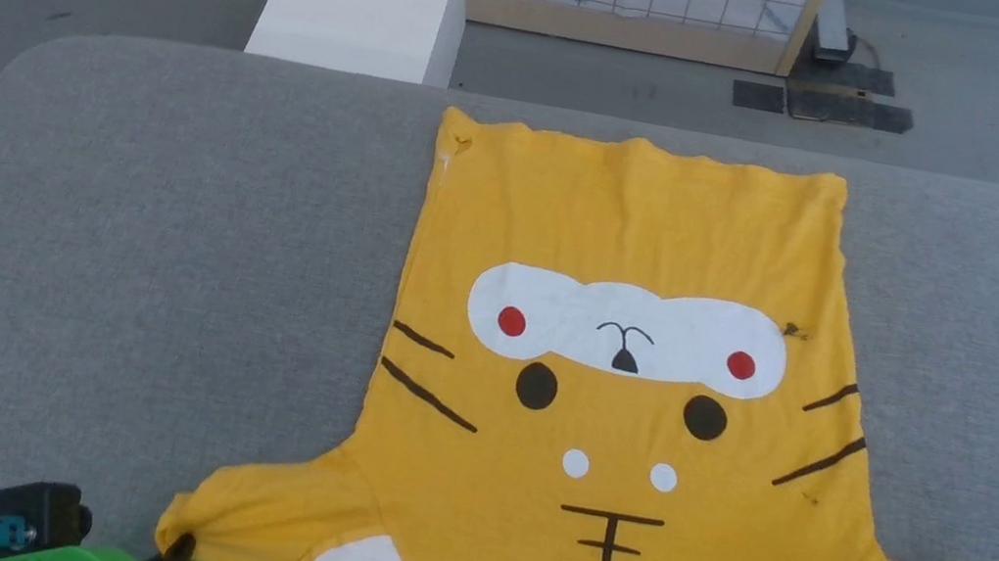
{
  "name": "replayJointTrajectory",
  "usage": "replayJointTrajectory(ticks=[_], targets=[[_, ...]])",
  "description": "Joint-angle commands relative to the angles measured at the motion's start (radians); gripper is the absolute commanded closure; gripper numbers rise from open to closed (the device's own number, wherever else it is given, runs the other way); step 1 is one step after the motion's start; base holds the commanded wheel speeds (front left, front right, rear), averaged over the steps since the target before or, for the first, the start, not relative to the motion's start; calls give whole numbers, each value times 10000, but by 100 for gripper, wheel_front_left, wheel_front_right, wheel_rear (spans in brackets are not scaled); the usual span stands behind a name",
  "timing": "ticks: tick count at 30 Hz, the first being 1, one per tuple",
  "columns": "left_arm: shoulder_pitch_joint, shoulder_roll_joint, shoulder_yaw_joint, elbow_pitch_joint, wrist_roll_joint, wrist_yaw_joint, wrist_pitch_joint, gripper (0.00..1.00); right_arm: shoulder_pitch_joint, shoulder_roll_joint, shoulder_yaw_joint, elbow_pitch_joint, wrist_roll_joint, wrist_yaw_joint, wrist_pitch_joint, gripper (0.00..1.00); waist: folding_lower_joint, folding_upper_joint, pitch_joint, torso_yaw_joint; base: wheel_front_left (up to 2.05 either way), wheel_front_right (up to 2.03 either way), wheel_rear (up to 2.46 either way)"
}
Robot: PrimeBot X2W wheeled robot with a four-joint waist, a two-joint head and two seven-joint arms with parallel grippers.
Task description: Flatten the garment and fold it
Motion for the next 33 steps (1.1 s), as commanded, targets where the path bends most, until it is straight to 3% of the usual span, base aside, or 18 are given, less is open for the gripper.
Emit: replayJointTrajectory(ticks=[1,6,12,20,26,31,32,33], targets=[[-264,16,-39,-133,78,-38,-77,100,-628,-8,123,125,-74,-15,-302,0,1,0,242,282,0,0,0],[-662,-51,-395,-619,204,-143,-59,100,-2830,-651,433,1329,-8,-15,-867,0,1,0,864,930,0,0,0],[-1113,-274,-936,-995,288,-377,-159,100,-5173,-1724,562,3235,184,-15,-285,0,1,0,1839,1890,0,0,0],[-1759,-754,-1700,-1133,339,-768,-529,100,-7680,-3096,257,5098,-201,-15,2033,0,1,0,3404,3216,0,0,0],[-1977,-995,-2003,-949,276,-951,-813,100,-8522,-3411,-193,5427,-672,-15,4002,0,1,0,4092,3708,0,0,0],[-2033,-1066,-2075,-790,207,-1025,-979,100,-8534,-3204,-610,4964,-1354,-15,5724,0,1,0,4243,3796,0,0,0],[-2038,-1068,-2072,-770,196,-1030,-997,100,-8510,-3175,-636,4838,-1424,-15,5974,17,1,0,4258,3792,0,0,0],[-2043,-1068,-2063,-752,187,-1030,-1013,100,-8472,-3152,-636,4702,-1497,-15,6228,44,1,0,4272,3780,0,0,0]])
